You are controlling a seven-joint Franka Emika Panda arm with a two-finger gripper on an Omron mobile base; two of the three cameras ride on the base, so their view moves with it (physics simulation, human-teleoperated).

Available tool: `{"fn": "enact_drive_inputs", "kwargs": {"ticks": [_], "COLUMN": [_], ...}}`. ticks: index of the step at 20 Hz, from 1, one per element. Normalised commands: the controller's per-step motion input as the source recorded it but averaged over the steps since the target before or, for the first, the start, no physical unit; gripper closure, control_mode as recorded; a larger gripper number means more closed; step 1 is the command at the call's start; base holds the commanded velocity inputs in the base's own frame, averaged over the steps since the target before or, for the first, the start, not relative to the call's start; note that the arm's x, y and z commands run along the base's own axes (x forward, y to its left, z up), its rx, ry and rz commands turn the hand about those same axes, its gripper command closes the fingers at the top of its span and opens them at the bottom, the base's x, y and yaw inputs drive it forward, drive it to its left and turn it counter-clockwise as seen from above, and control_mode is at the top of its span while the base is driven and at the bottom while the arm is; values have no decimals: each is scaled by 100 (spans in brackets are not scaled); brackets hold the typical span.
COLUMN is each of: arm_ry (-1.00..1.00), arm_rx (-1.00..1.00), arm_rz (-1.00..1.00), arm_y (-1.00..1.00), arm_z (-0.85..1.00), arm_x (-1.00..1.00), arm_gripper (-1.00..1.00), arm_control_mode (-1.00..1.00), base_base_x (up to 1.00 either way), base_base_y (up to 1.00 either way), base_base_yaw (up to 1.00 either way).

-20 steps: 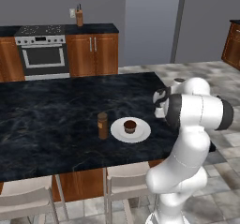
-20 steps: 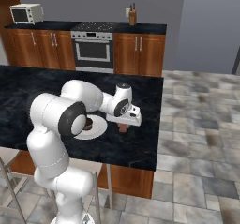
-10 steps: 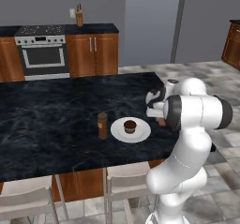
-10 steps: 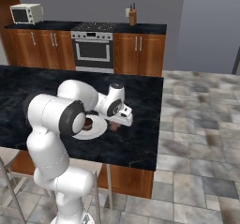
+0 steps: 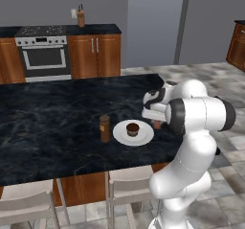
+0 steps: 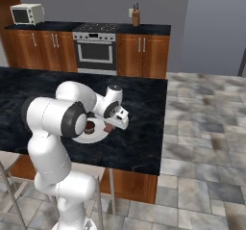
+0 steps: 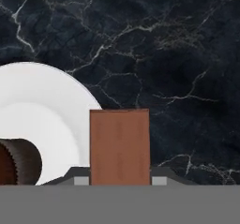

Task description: Take the cinnamon bottle from the cabinet and place it on the dining table, next to the plate with the cupcake. Then take the chocolate from the dining counter and place it on the cupcake plate.

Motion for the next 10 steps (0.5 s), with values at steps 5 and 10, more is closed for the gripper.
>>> {"fn": "enact_drive_inputs", "kwargs": {"ticks": [5,10], "arm_ry": [0,0], "arm_rx": [0,0], "arm_rz": [-5,-7], "arm_y": [42,27], "arm_z": [0,-3], "arm_x": [0,-2], "arm_gripper": [100,100], "arm_control_mode": [-100,-100], "base_base_x": [0,0], "base_base_y": [0,0], "base_base_yaw": [0,0]}}
